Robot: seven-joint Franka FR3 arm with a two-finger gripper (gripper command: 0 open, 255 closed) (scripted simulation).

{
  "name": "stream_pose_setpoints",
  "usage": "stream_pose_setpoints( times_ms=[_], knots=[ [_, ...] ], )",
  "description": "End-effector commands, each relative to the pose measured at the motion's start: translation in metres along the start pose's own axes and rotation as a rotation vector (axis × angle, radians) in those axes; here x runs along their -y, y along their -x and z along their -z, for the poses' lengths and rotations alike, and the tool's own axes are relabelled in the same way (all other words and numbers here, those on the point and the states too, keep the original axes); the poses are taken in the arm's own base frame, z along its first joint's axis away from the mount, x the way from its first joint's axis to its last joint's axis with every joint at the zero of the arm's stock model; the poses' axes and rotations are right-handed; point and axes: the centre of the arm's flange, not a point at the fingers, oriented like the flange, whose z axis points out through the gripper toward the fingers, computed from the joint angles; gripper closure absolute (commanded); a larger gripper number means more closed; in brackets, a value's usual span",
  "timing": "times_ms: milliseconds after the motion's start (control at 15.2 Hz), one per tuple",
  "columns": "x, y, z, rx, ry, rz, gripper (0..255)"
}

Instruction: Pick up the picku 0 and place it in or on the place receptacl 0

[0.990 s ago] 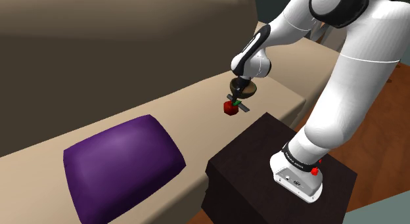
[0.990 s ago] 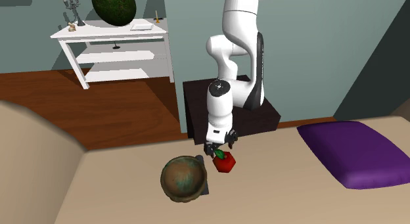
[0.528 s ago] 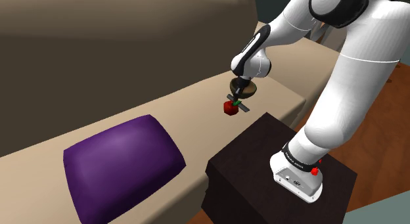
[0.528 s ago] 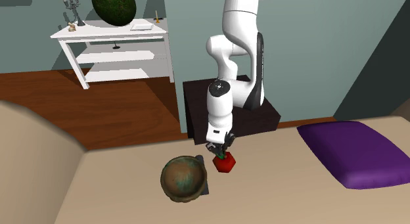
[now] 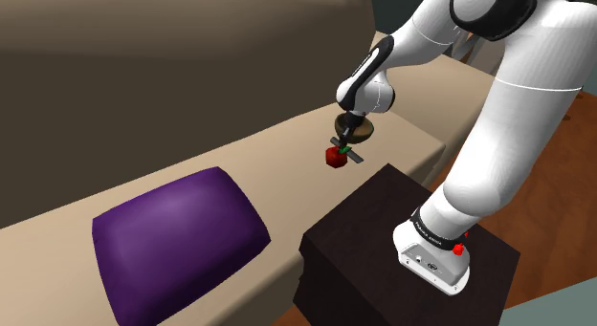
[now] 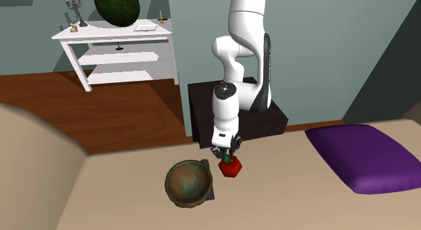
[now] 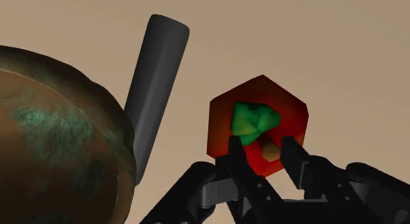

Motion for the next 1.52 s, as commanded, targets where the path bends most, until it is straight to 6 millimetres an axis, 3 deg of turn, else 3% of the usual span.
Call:
stream_pose_setpoints(
  times_ms=[0,132,660,1122,1188,1452],
  knots=[
    [0.014,-0.011,0.008,0.022,0.043,0.05,0],
    [0.037,-0.026,0.017,0.055,0.106,0.124,0],
    [0.033,-0.024,-0.022,0.055,0.106,0.124,0],
    [0.033,-0.024,-0.022,0.055,0.106,0.124,0],
    [0.033,-0.024,-0.022,0.055,0.106,0.124,255],
    [0.033,-0.024,-0.022,0.055,0.106,0.124,255]
  ],
)
